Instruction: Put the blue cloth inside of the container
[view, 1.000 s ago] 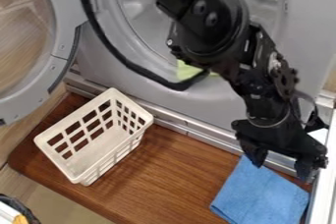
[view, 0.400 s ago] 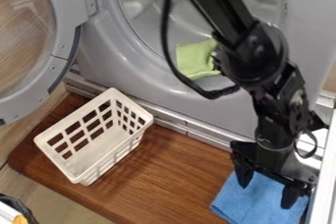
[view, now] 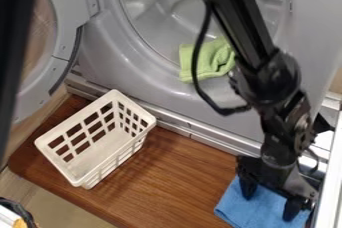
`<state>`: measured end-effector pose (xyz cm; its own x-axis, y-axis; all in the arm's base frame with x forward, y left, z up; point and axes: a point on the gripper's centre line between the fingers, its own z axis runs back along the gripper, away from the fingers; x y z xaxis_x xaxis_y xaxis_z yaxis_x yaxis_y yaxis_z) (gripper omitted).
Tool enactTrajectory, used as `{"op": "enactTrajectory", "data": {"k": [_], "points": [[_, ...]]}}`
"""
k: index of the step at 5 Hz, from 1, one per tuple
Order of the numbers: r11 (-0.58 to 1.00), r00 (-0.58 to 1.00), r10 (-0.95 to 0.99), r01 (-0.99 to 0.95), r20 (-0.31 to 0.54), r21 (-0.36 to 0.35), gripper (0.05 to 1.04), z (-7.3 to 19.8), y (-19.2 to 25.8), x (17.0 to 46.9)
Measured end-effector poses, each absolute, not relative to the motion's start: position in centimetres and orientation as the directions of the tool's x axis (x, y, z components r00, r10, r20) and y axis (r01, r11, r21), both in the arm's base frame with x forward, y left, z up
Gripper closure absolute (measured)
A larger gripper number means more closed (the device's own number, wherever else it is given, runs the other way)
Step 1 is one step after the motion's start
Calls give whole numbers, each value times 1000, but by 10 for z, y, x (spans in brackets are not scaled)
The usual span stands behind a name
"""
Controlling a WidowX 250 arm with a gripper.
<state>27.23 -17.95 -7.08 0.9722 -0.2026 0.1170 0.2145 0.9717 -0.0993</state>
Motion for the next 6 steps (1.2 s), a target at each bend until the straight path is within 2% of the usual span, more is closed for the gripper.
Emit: {"op": "enactTrajectory", "data": {"k": [1,3,4,5,6], "points": [[971,974,-206,215,92,-105,127,-78,-189,281],[973,974,-215,220,79,-73,650,-79,-192,285],[970,971,-229,234,73,-62,864,-80,-194,281],[973,974,-221,224,55,-57,973,-79,-194,278],[972,975,-218,221,46,-73,995,-78,-191,269]]}}
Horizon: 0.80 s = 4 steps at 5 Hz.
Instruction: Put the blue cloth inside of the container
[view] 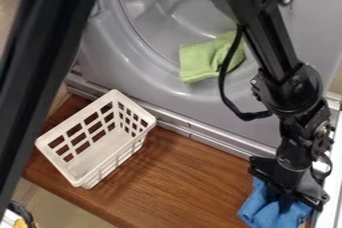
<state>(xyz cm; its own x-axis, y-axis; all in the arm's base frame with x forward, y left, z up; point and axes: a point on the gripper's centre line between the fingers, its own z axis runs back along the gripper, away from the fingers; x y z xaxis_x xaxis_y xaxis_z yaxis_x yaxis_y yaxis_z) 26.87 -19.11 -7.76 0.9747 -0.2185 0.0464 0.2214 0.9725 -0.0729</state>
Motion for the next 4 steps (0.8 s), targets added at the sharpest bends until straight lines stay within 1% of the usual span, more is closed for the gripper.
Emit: {"op": "enactTrajectory", "data": {"k": [1,2,3,4], "points": [[969,972,-235,236,15,-71,995,-68,-179,247],[958,963,-263,268,59,-104,995,-33,-172,236],[964,967,-237,246,95,-104,995,-3,-145,227],[978,978,-163,177,127,-114,995,13,-108,230]]}}
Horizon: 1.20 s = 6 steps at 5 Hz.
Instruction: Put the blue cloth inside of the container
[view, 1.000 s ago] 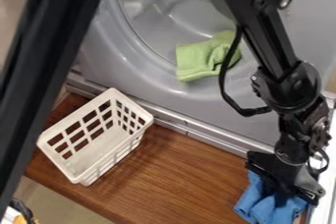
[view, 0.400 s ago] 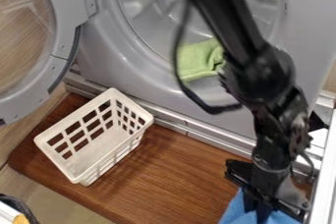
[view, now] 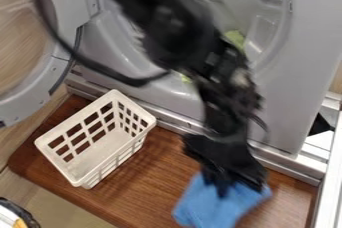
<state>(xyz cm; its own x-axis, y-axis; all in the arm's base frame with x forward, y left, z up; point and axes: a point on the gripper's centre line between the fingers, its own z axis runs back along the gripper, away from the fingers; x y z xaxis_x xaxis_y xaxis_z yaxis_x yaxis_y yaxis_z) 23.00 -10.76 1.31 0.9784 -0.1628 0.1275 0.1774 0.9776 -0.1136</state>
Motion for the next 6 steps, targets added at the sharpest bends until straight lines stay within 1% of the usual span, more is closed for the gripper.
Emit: {"op": "enactTrajectory", "data": {"k": [1,2,3,4,5,6], "points": [[980,985,-140,153,105,-127,995,16,-81,241],[983,992,-102,111,74,-143,995,15,-44,255],[987,998,-37,43,43,-157,995,13,-8,246],[986,998,7,4,69,-164,995,24,16,238],[986,994,32,-14,109,-165,995,41,32,231],[985,989,71,-49,131,-167,995,51,48,222]]}}
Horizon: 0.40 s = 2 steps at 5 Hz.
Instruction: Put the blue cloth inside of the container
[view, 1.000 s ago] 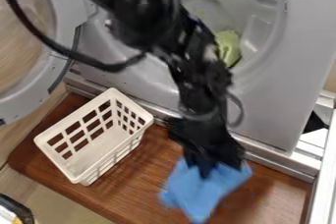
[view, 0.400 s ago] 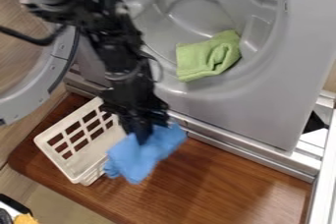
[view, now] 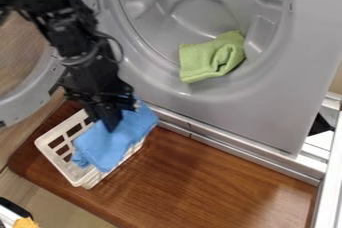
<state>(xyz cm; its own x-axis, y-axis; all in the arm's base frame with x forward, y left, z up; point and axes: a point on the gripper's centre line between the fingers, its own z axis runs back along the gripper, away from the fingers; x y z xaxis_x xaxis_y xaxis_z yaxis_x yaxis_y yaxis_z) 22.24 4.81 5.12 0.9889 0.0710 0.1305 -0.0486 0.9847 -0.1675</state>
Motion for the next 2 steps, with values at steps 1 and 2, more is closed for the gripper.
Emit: {"op": "enactTrajectory", "data": {"k": [1,2], "points": [[983,986,105,-83,129,-167,995,44,62,218],[980,989,115,-98,88,-175,995,22,72,223]]}}
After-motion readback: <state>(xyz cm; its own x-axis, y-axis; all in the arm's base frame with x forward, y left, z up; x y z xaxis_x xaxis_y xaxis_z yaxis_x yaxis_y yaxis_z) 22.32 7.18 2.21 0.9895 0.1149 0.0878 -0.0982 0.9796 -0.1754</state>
